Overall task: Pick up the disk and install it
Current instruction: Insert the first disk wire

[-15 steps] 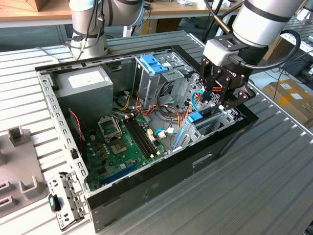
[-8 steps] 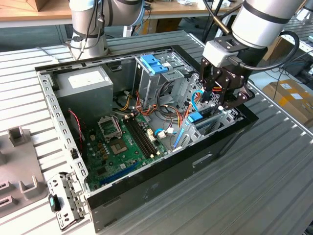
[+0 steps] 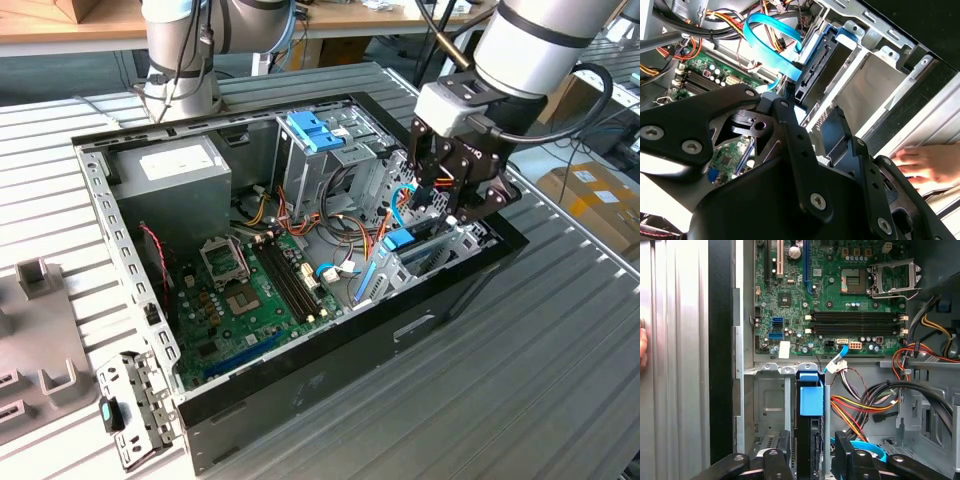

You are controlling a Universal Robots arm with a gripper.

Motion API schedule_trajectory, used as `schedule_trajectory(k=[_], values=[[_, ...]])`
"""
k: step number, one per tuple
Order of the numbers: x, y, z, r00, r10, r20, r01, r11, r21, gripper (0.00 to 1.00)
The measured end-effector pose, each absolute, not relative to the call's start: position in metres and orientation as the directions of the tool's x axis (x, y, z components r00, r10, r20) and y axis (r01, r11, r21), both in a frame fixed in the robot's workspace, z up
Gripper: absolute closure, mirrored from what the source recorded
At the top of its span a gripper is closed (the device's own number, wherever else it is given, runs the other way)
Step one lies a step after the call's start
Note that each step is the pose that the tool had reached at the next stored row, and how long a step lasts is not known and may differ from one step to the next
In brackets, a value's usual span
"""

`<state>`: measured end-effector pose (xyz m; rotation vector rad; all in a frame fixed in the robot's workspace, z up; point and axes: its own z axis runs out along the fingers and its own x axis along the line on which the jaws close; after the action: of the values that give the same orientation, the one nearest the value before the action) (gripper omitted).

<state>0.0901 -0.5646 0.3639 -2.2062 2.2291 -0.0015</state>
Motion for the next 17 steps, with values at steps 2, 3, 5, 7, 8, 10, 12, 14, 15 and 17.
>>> schedule_trajectory(k=[2, 3, 5, 7, 8, 10, 12, 14, 15, 17], values=[[0.09, -0.565, 0.371, -0.01, -1.0, -0.003, -1.0, 0.01, -0.004, 0.51], [0.09, -0.565, 0.372, -0.01, -1.0, -0.003, -1.0, 0.01, -0.004, 0.51], [0.09, -0.565, 0.375, -0.01, -1.0, -0.003, -1.0, 0.01, -0.004, 0.51], [0.09, -0.565, 0.379, -0.01, -1.0, -0.003, -1.0, 0.01, -0.004, 0.51], [0.09, -0.565, 0.379, -0.01, -1.0, -0.003, -1.0, 0.01, -0.004, 0.51], [0.09, -0.565, 0.379, -0.01, -1.0, -0.003, -1.0, 0.01, -0.004, 0.51], [0.09, -0.565, 0.38, -0.01, -1.0, -0.003, -1.0, 0.01, -0.004, 0.51], [0.091, -0.565, 0.38, -0.01, -1.0, -0.003, -1.0, 0.01, -0.004, 0.51], [0.091, -0.565, 0.38, -0.01, -1.0, -0.003, -1.0, 0.01, -0.004, 0.51], [0.092, -0.563, 0.38, -0.01, -1.0, -0.003, -1.0, 0.01, -0.004, 0.51]])
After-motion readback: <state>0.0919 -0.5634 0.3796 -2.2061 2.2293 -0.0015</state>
